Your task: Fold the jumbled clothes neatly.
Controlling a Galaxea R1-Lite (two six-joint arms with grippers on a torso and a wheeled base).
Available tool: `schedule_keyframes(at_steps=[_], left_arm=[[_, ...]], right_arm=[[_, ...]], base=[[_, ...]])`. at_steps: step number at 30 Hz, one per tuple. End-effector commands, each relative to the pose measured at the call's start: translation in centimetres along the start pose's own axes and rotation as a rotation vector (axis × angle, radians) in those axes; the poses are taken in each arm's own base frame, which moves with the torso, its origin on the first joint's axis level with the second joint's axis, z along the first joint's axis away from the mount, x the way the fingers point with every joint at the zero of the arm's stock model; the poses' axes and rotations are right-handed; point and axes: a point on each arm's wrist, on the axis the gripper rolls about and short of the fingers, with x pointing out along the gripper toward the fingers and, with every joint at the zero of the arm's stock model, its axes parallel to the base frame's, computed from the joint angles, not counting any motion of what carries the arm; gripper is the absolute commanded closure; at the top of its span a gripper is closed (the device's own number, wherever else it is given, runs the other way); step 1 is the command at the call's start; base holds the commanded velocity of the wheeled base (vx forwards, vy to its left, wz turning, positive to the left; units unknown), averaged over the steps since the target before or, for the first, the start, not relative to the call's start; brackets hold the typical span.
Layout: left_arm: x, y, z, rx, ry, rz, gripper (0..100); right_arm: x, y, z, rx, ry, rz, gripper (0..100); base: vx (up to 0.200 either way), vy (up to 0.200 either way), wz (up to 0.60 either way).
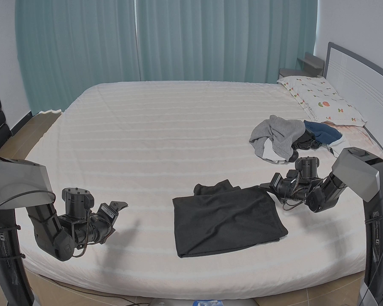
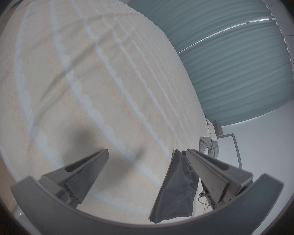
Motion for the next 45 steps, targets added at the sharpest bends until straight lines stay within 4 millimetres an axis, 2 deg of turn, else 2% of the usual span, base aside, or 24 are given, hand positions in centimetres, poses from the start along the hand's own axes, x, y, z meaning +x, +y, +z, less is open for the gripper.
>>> schedule_keyframes(at_steps=[1,18,19,37,38,45], left_arm=[[0.0,0.0,0.0,0.0,0.0,-0.001,0],[0.0,0.0,0.0,0.0,0.0,0.001,0],[0.0,0.0,0.0,0.0,0.0,0.001,0],[0.0,0.0,0.0,0.0,0.0,-0.001,0],[0.0,0.0,0.0,0.0,0.0,0.001,0],[0.1,0.0,0.0,0.0,0.0,-0.001,0]], right_arm=[[-0.3,-0.1,0.5,0.003,-0.014,0.001,100],[-0.4,-0.5,0.6,0.017,0.003,-0.011,100],[-0.3,-0.4,0.7,0.017,0.002,-0.01,0],[1.0,-0.9,0.6,0.015,0.005,-0.001,0],[1.0,-0.9,0.6,0.014,0.0,-0.003,100],[1.0,-0.9,1.0,0.027,-0.014,-0.007,100]], base=[[0.0,0.0,0.0],[0.0,0.0,0.0],[0.0,0.0,0.0],[0.0,0.0,0.0],[0.0,0.0,0.0],[0.0,0.0,0.0]])
